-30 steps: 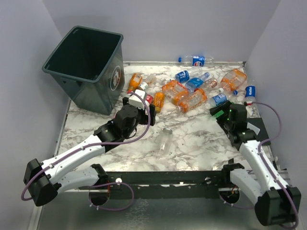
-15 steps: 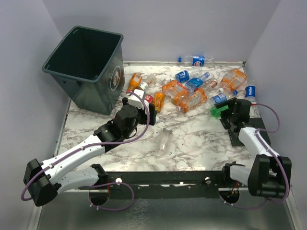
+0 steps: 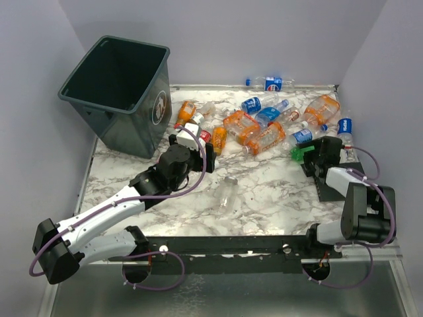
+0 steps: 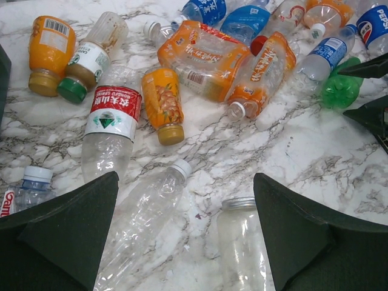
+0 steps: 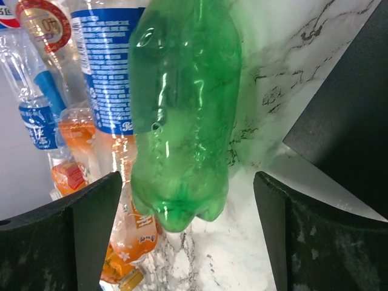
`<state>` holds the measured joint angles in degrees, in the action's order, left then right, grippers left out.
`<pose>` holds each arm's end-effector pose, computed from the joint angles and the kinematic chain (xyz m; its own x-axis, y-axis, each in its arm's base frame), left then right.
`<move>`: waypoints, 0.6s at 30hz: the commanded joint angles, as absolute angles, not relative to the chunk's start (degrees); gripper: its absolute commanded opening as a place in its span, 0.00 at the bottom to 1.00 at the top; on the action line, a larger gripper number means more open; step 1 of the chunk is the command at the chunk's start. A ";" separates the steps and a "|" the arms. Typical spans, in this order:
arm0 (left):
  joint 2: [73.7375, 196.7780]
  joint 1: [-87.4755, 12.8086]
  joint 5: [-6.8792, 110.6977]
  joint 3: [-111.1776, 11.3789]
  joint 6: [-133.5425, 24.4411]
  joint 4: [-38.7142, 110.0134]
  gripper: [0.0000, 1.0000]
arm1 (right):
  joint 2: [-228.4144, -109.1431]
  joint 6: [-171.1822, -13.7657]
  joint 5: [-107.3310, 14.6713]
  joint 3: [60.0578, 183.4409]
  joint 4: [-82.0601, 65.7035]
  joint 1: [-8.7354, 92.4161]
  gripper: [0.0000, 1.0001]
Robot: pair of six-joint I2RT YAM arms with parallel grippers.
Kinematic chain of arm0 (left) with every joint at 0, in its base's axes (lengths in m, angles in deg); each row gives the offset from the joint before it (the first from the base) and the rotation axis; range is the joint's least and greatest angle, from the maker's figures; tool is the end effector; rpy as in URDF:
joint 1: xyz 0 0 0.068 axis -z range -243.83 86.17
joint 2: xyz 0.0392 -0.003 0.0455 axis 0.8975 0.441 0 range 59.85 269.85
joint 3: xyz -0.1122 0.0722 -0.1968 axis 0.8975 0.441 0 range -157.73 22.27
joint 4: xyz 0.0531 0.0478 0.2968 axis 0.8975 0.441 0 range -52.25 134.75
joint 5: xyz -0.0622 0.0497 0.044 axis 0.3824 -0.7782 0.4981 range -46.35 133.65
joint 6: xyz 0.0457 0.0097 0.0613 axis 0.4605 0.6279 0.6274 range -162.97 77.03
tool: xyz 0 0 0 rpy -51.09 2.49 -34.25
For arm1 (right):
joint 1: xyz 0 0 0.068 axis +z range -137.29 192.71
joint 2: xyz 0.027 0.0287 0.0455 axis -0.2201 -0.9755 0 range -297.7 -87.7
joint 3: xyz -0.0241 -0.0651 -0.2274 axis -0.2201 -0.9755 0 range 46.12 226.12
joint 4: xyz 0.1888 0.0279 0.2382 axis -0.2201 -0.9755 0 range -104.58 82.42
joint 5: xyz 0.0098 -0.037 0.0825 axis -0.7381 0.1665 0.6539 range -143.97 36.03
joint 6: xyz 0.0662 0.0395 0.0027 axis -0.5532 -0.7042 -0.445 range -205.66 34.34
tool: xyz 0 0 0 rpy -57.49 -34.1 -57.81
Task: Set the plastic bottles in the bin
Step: Pick up the plastic bottle at the center of the board.
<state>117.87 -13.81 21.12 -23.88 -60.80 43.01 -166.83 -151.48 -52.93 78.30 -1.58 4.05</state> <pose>0.2283 -0.2334 0.2657 -0.3248 -0.0529 -0.9443 0.3921 0.9011 -0.1853 0.3218 -0.0478 0.0737 -0.1403 0.9440 -0.2985 0.6473 0.3156 0.6939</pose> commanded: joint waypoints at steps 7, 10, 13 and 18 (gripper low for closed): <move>118.52 -13.47 20.49 -23.38 -60.64 42.36 0.93 | -171.19 -151.93 -51.94 78.02 4.67 3.40 0.77; 118.71 -13.47 20.60 -23.47 -60.74 42.38 0.94 | -171.53 -150.85 -52.19 77.97 4.88 3.40 0.69; 118.95 -13.47 20.62 -23.45 -60.74 42.39 0.93 | -171.63 -150.61 -51.91 77.23 5.69 3.45 0.63; 119.23 -13.47 20.81 -23.45 -60.86 42.37 0.94 | -169.03 -150.28 -49.84 75.56 5.83 3.43 0.53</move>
